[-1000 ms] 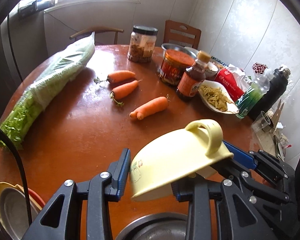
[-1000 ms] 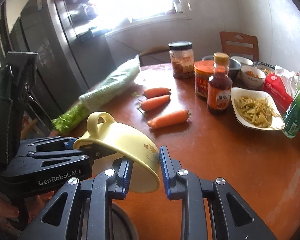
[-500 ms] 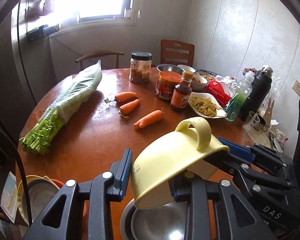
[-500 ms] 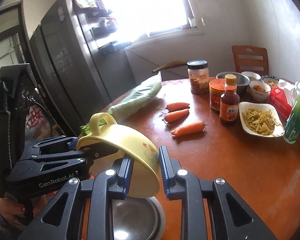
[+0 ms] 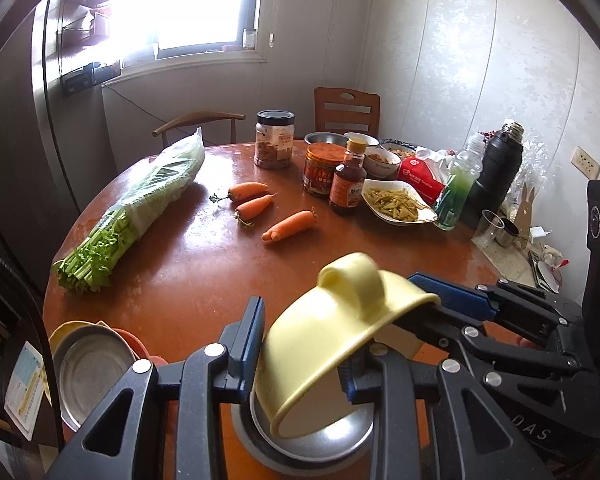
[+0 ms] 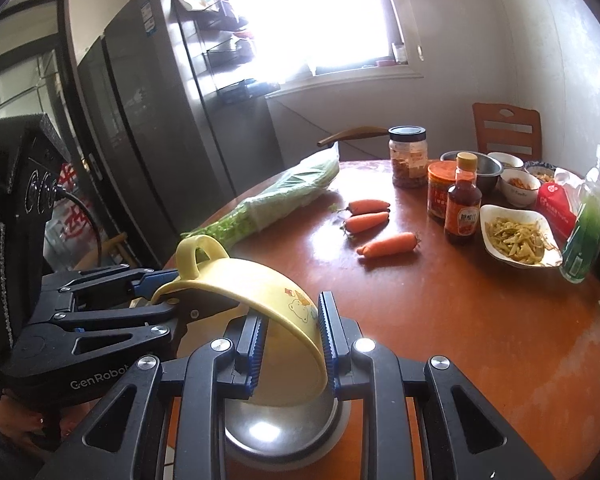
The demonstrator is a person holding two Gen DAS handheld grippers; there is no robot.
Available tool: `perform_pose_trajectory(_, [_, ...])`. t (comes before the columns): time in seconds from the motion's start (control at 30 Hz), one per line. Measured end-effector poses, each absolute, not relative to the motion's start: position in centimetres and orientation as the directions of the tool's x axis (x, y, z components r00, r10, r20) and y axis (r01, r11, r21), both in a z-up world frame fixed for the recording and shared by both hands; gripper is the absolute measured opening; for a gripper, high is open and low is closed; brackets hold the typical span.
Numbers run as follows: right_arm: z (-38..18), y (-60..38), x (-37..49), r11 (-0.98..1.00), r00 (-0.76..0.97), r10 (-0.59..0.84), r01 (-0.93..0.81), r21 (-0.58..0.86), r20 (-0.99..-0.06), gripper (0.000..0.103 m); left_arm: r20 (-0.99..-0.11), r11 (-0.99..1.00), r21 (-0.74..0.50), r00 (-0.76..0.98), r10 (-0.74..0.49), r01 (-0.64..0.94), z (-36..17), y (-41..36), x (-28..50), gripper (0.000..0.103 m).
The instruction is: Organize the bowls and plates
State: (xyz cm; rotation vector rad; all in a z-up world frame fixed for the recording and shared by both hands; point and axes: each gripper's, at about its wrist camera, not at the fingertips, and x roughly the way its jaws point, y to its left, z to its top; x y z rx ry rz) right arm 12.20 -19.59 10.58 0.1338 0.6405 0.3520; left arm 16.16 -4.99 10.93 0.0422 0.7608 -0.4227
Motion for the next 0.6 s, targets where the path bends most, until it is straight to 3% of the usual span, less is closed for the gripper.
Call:
perform_pose_trajectory(0.1, [10.5,-19.2,11.8,0.929,0.737,0.369,-0.292,0.226,-0.566,0.025,-0.676,0.912,-0.121,0.64,-0.364,0.391,10.8,-5.1,15.5,0.028])
perform_pose_trajectory(0.6, [8.2,-19.0,12.1,0.92,0.695,0.392,-0.284,0.271,-0.602,0.024,-0.723,0.918,-0.118,0.6,-0.341,0.38,8.4,-4.9,15.8,0.028])
